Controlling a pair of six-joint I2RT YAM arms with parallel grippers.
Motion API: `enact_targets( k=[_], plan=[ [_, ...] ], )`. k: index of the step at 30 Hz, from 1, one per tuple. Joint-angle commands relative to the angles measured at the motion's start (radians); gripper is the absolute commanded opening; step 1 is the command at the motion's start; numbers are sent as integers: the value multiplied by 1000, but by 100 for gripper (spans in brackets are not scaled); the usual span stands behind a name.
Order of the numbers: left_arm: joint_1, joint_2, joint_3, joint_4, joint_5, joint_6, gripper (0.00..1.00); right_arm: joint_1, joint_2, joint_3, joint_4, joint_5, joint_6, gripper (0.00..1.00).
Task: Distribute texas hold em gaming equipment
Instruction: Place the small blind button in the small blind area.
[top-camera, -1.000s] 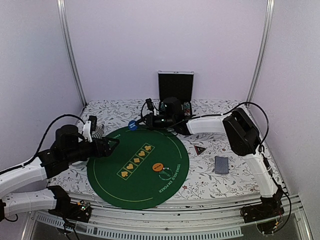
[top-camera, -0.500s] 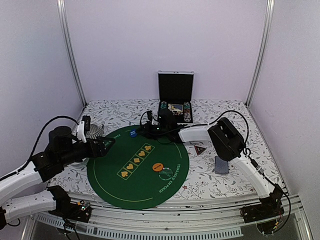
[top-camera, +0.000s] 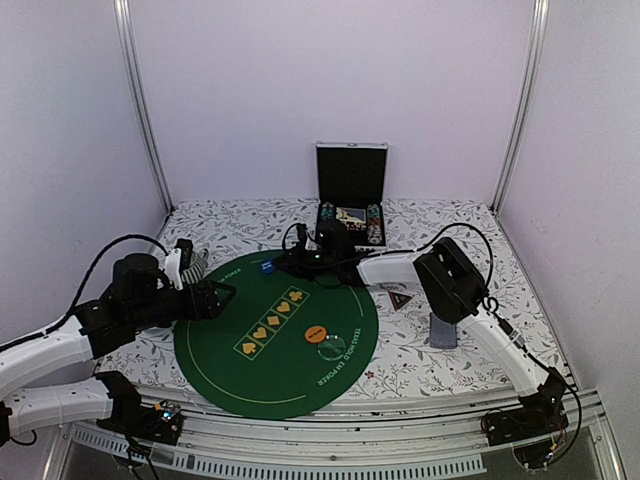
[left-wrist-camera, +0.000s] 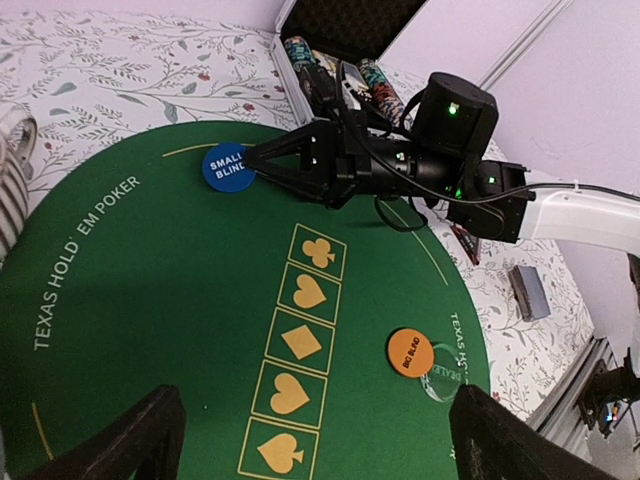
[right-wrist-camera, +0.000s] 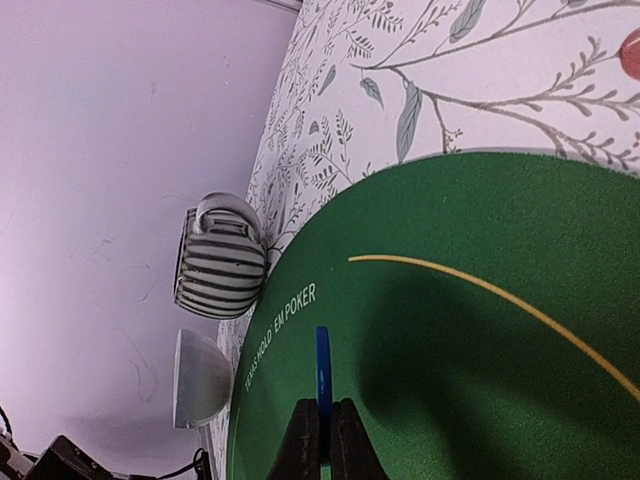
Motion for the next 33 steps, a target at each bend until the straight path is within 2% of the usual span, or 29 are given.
enact_targets(
  k=[1, 9, 11, 16, 23, 27, 29, 33],
  plan=[
    [12, -23, 19, -2, -29, 20, 95, 23, 30, -10, -16, -63, 33, 2],
    [17, -41, 30, -27, -26, 62, 95, 40, 1, -41, -67, -17, 26, 5],
    [18, -43, 30, -27, -28, 70, 95, 43, -10, -44, -94, -3, 13, 10],
    [21, -39, 32, -23, -27, 87, 95, 47, -79, -110, -148, 63, -30, 35],
    [22, -36, 44, -30, -17, 101, 95, 50, -232, -193, -234, 139, -135, 53],
    [21, -13, 53, 4, 47, 98, 98, 58, -338, -207, -377, 205, -303, 66],
    [21, 13, 57, 28, 96, 74, 97, 59, -387, -219, -470, 212, -383, 70],
    [19, 84, 37, 114, 204, -33, 87, 31, -543, -358, -601, 131, -514, 69]
  ],
)
